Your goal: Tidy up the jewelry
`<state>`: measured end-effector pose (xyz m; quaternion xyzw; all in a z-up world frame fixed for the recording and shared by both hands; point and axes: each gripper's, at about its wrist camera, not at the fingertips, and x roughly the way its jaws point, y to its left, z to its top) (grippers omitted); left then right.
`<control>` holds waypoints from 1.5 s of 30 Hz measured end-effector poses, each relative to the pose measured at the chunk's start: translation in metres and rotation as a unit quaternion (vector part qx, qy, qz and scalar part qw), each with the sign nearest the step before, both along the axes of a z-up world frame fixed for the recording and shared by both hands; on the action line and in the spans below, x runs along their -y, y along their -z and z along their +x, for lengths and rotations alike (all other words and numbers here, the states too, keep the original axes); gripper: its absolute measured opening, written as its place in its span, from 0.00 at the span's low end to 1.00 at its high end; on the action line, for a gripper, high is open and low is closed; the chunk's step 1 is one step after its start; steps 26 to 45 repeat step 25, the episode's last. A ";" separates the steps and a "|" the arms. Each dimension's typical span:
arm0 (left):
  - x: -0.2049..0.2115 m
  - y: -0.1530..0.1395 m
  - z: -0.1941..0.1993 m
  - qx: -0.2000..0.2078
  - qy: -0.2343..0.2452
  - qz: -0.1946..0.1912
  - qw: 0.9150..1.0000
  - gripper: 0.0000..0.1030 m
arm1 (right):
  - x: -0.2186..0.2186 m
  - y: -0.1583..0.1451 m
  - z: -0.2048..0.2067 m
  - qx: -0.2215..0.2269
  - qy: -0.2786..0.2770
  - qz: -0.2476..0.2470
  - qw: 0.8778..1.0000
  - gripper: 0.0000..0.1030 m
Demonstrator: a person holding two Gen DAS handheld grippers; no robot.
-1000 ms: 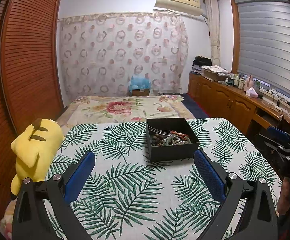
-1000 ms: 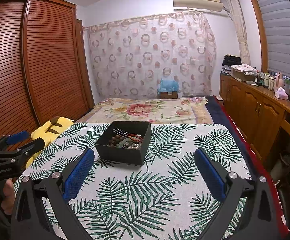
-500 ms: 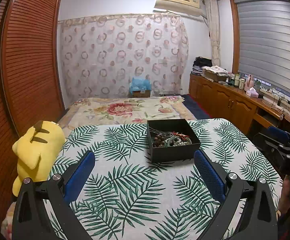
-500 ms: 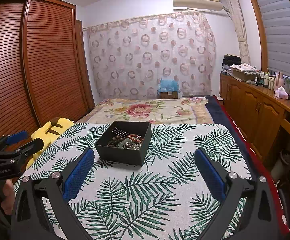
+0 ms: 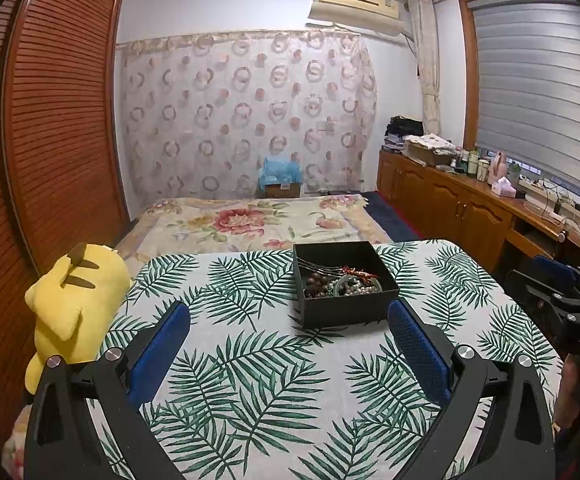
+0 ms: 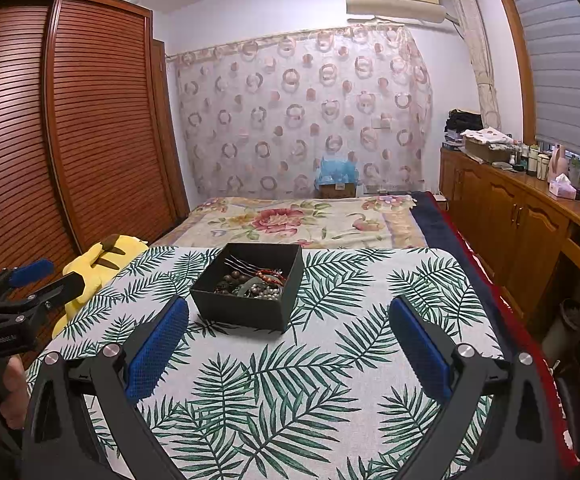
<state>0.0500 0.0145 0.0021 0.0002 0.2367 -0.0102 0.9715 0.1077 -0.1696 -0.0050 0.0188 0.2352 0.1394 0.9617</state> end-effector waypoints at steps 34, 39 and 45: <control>0.003 -0.004 -0.004 0.002 0.000 -0.001 1.000 0.93 | 0.000 0.000 0.000 0.000 0.000 0.000 1.000 0.98; 0.003 -0.004 -0.004 0.002 0.000 -0.001 1.000 0.93 | 0.000 0.000 0.000 0.000 0.000 0.000 1.000 0.98; 0.003 -0.004 -0.004 0.002 0.000 -0.001 1.000 0.93 | 0.000 0.000 0.000 0.000 0.000 0.000 1.000 0.98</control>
